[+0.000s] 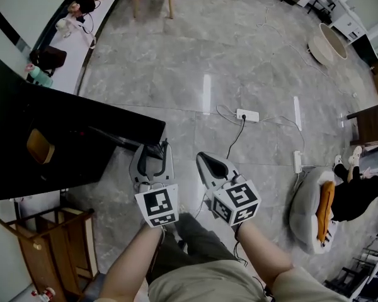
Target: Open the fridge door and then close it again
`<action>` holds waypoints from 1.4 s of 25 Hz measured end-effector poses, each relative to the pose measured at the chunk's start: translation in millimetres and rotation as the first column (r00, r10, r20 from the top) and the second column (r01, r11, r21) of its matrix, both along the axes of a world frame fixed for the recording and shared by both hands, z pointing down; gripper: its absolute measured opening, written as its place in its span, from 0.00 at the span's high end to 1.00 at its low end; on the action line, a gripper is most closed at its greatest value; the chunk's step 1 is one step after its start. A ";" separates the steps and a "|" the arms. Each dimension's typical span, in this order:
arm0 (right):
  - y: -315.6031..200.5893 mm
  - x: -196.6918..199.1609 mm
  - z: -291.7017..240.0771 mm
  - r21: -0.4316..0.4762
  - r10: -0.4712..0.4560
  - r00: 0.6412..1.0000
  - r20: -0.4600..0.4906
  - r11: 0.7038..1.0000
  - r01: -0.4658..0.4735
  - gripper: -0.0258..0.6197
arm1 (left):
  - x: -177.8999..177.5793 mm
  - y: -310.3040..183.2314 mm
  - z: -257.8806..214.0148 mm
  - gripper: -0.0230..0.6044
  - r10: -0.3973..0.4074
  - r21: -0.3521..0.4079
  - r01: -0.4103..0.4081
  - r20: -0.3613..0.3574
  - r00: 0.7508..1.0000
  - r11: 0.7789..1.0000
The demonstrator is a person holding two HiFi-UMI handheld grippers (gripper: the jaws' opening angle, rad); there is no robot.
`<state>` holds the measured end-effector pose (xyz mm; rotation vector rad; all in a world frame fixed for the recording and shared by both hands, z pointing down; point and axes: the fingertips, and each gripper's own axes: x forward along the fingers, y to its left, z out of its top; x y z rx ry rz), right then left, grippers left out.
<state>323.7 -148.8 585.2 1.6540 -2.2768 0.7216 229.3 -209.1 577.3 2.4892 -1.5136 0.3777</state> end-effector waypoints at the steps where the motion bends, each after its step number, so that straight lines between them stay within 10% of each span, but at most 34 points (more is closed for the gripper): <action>1: -3.2 2.9 -0.3 0.003 0.004 1.000 0.000 1.000 -0.004 0.97 | 3.5 -4.6 0.5 0.64 0.008 0.003 -0.008 0.004 1.000 1.000; 19: -31.2 19.3 -12.1 0.025 0.034 0.999 -0.002 0.999 -0.034 0.96 | 32.0 -39.4 4.3 0.65 0.101 -0.022 -0.100 0.056 0.993 0.995; 35: -13.9 -17.5 -94.7 0.126 -0.075 0.997 0.003 0.989 0.074 0.96 | -36.6 -3.7 -76.2 0.78 0.033 0.036 -0.034 0.039 0.999 0.999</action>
